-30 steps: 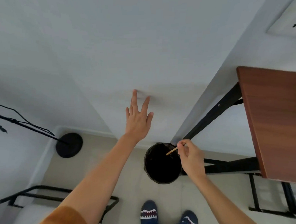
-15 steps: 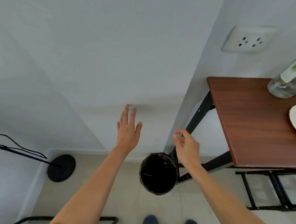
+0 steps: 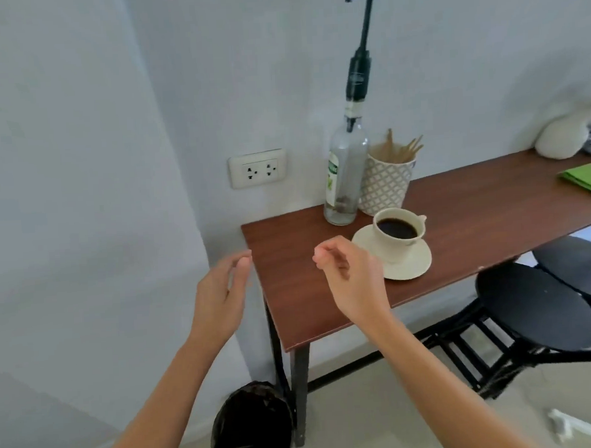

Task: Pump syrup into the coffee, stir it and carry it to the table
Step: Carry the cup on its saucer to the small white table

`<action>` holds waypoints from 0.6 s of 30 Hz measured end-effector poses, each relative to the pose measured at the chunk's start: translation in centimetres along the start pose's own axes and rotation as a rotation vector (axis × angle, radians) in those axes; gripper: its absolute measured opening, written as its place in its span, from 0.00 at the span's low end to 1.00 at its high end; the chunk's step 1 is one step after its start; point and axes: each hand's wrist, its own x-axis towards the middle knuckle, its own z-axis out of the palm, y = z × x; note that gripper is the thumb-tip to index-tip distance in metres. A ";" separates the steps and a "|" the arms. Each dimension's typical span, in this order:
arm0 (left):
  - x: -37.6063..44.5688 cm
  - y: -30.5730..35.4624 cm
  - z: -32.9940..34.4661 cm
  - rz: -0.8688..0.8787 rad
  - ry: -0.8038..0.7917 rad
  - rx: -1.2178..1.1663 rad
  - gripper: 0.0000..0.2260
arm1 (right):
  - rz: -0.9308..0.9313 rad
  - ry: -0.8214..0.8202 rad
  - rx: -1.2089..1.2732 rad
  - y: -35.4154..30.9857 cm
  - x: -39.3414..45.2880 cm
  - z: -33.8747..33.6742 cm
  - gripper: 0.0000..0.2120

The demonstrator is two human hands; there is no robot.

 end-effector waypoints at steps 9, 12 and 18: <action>0.7 6.8 17.5 -0.026 -0.214 0.354 0.22 | 0.196 0.116 -0.182 14.3 0.9 -13.8 0.13; 1.1 7.7 20.6 -0.135 -0.274 0.446 0.27 | 0.229 0.030 -0.272 16.9 3.5 -14.6 0.08; 0.5 8.2 22.5 -0.192 -0.271 0.570 0.30 | 0.228 -0.133 -0.490 17.1 7.3 -14.3 0.14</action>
